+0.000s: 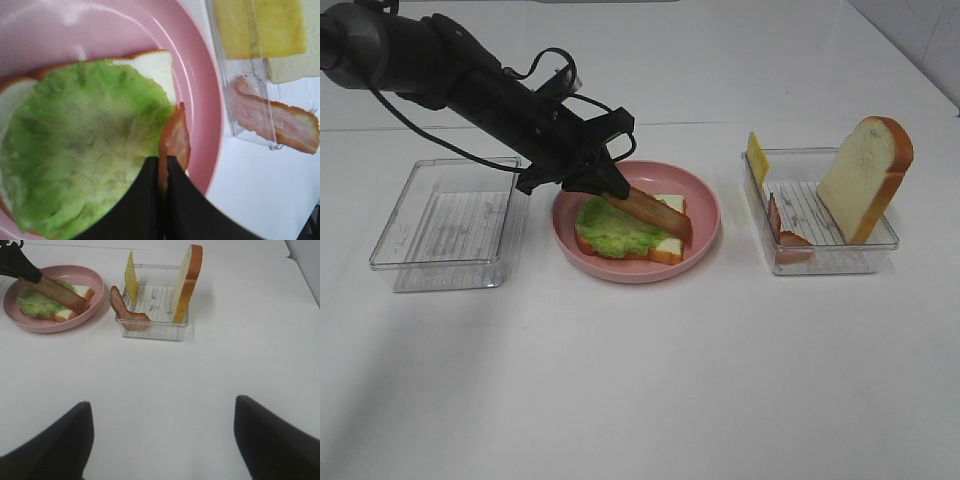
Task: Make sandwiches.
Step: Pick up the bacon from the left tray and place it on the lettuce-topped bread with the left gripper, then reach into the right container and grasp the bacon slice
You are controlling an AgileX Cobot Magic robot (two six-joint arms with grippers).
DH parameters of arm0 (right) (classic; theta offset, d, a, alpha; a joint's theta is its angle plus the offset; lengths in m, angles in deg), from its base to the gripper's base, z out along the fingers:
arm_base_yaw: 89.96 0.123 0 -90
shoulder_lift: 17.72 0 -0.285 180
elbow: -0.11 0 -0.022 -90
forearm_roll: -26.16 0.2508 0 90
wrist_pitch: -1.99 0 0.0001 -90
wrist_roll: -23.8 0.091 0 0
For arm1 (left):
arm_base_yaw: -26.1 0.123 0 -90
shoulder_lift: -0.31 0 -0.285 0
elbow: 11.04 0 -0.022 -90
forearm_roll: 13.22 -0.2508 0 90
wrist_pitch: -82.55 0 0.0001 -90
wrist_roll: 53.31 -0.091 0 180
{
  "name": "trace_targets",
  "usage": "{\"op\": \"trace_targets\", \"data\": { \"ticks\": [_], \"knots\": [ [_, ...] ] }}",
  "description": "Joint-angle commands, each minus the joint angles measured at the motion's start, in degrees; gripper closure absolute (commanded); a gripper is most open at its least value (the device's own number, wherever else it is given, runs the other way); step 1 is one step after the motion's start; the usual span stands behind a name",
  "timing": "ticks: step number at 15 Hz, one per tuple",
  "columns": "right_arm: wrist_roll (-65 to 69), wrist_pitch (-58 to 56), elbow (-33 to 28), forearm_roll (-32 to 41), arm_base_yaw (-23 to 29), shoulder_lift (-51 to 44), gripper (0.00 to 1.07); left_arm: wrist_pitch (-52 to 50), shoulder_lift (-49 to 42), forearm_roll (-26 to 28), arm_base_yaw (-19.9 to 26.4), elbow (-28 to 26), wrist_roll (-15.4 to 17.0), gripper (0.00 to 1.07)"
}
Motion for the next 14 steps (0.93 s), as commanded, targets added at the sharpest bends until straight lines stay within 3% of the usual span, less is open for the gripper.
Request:
{"op": "trace_targets", "data": {
  "ticks": [1, 4, 7, 9, 11, 14],
  "knots": [
    [0.0, 0.7, -0.2, -0.3, -0.3, -0.7, 0.33, -1.3, -0.3, -1.7, 0.7, -0.3, 1.1, 0.97],
    [0.0, 0.7, -0.2, -0.3, -0.3, -0.7, 0.33, -1.9, -1.0, -2.3, 1.9, -0.4, 1.1, 0.83],
    [0.0, 0.7, -0.2, -0.3, -0.3, -0.7, 0.33, -1.7, -1.5, -6.1, 2.1, -0.4, 1.2, 0.49],
    [0.0, 0.7, -0.2, -0.3, -0.3, -0.7, 0.33, -1.1, -3.6, -9.3, 2.1, -0.4, 1.2, 0.32],
    [0.0, 0.7, -0.2, -0.3, -0.3, -0.7, 0.33, 0.7, -7.3, -13.7, 2.1, -0.4, 2.5, 0.31],
    [0.0, 0.7, -0.2, -0.3, -0.3, -0.7, 0.33, 5.6, -14.9, -24.6, 2.1, -0.4, 10.7, 0.31]
  ]
}}
